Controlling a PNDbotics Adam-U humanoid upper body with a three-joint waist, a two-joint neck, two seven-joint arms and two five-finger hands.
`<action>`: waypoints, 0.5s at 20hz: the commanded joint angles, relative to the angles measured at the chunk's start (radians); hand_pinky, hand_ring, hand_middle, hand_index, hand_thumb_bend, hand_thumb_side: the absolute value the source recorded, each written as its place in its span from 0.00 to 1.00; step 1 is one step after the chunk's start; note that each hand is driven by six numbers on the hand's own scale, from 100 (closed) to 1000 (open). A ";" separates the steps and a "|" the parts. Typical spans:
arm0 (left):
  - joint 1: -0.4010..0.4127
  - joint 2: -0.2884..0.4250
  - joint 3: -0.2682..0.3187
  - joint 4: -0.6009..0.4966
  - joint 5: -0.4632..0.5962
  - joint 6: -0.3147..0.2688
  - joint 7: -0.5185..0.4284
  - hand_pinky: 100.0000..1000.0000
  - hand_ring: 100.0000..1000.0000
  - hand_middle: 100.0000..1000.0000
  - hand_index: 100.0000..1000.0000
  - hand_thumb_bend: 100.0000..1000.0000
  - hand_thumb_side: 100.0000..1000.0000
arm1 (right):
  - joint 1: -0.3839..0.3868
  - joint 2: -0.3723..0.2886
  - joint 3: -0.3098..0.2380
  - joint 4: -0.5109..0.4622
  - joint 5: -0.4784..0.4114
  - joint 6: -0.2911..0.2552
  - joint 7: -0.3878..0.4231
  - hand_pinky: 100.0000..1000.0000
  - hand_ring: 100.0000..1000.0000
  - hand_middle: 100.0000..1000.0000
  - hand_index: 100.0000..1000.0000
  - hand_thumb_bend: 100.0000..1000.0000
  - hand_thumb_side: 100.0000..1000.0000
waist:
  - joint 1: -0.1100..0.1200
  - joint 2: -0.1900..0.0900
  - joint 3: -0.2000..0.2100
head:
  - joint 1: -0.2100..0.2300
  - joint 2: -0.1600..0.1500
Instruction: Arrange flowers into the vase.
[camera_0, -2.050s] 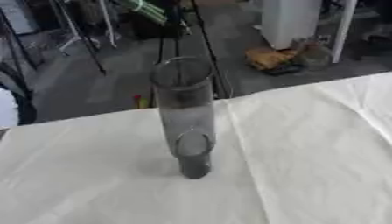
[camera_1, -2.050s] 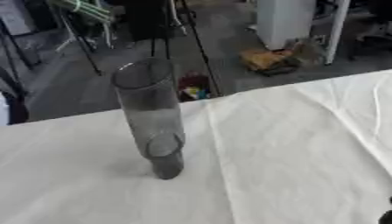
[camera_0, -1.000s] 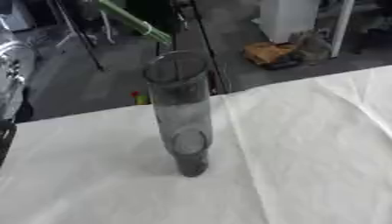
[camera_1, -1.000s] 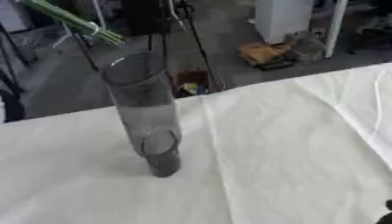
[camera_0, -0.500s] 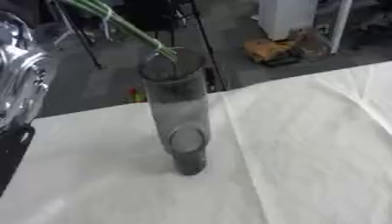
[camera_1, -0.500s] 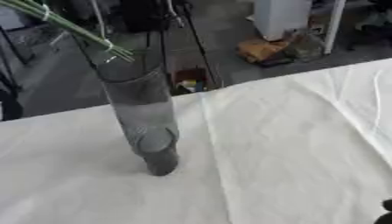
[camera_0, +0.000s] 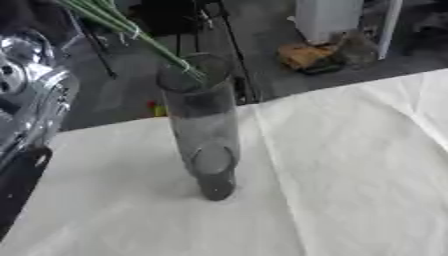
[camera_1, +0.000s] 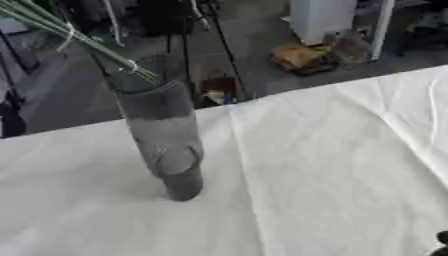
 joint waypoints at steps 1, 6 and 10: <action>-0.014 0.019 0.004 0.003 -0.010 0.002 -0.008 0.00 0.00 0.00 0.02 0.01 0.56 | -0.009 0.001 0.001 -0.016 0.007 0.002 0.002 0.56 0.72 0.44 0.73 0.00 0.80 | -0.005 -0.018 -0.002 | 0.004 -0.010; -0.016 0.018 -0.004 0.016 -0.007 0.015 -0.021 0.00 0.00 0.00 0.01 0.00 0.57 | -0.011 0.003 0.001 -0.016 0.012 0.007 0.000 0.56 0.72 0.44 0.73 0.00 0.80 | -0.003 -0.016 -0.004 | 0.005 -0.011; -0.020 0.019 -0.009 0.034 -0.004 0.030 -0.032 0.00 0.00 0.00 0.01 0.00 0.59 | -0.011 0.005 0.002 -0.016 0.018 0.009 0.001 0.56 0.72 0.43 0.73 0.00 0.79 | 0.000 -0.014 -0.006 | 0.006 -0.012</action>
